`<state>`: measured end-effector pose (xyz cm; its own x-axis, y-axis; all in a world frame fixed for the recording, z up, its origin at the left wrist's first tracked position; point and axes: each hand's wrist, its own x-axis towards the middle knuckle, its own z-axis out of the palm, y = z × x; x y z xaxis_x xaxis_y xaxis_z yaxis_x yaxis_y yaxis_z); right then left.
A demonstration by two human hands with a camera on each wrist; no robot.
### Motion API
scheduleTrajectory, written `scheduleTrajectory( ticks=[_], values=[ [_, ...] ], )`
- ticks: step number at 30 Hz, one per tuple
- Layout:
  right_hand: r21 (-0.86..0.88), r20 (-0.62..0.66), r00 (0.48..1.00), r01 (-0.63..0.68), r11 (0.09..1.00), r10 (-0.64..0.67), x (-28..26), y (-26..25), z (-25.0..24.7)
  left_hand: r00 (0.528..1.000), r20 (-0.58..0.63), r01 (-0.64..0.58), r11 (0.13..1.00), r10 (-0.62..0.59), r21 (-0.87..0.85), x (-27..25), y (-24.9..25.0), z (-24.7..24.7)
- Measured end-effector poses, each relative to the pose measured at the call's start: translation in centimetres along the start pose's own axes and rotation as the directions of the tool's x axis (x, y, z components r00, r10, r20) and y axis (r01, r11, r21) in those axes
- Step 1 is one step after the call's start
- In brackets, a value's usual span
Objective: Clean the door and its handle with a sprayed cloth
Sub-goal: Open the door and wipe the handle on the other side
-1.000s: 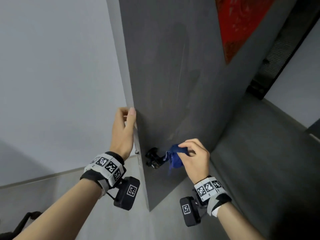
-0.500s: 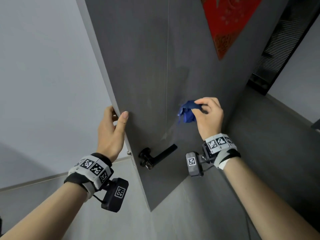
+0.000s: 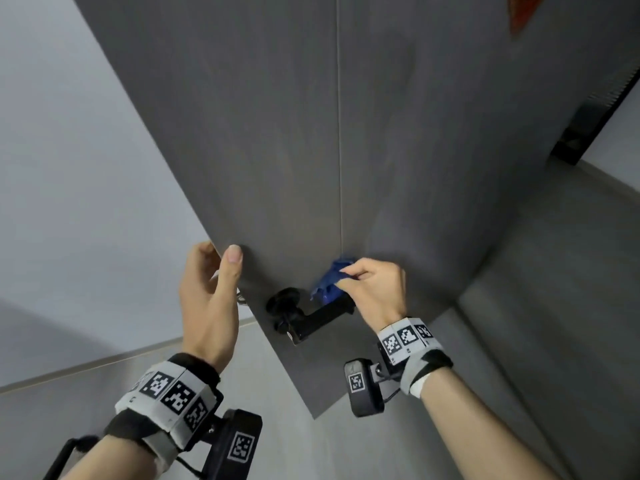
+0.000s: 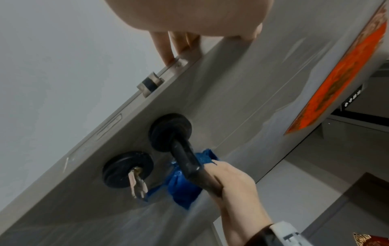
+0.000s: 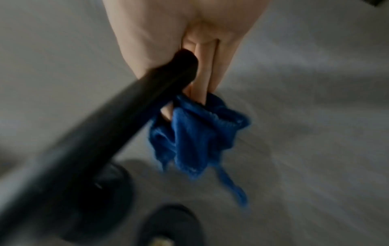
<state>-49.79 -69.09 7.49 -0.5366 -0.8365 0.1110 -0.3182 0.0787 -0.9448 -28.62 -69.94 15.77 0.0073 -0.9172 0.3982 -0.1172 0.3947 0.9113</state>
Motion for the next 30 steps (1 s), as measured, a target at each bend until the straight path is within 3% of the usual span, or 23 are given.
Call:
scheduleTrajectory(
  ticks=[2,8,11,14,17,21,26,30],
  values=[
    [-0.004,0.038,0.999,0.011,1.000,-0.011,0.8,-0.8,0.2,1.000,-0.016,-0.025,1.000,0.025,0.003,0.9,-0.5,-0.3],
    [0.223,-0.101,0.993,0.079,0.972,-0.057,4.6,-2.8,-1.4,0.998,-0.027,-0.049,0.999,0.049,0.010,2.7,-1.7,-0.4],
    [0.224,0.035,0.995,0.081,0.971,-0.091,3.9,-3.6,0.0,0.996,-0.059,-0.072,0.997,0.073,0.022,3.3,-2.3,-0.1],
    [0.191,0.122,0.968,0.193,0.963,-0.218,2.7,-3.9,1.9,0.991,-0.056,-0.116,0.993,0.118,0.032,3.6,-2.8,-0.1],
    [0.282,0.049,0.992,0.099,0.954,-0.118,3.9,-1.9,1.1,0.989,-0.040,-0.140,0.990,0.140,0.000,3.7,-2.9,-0.4],
    [0.267,-0.076,0.997,0.013,0.964,0.007,5.2,1.4,0.1,0.990,-0.046,-0.132,0.991,0.133,0.038,3.7,-2.7,-0.1],
    [0.271,-0.113,0.994,0.022,0.962,0.009,5.3,2.6,0.5,0.989,-0.022,-0.149,0.989,0.149,-0.003,4.0,-2.7,-0.3],
    [0.309,-0.125,0.986,-0.068,0.949,0.111,3.9,6.5,2.4,0.988,0.006,-0.157,0.988,0.157,-0.001,4.0,-2.8,-0.6]
  ],
)
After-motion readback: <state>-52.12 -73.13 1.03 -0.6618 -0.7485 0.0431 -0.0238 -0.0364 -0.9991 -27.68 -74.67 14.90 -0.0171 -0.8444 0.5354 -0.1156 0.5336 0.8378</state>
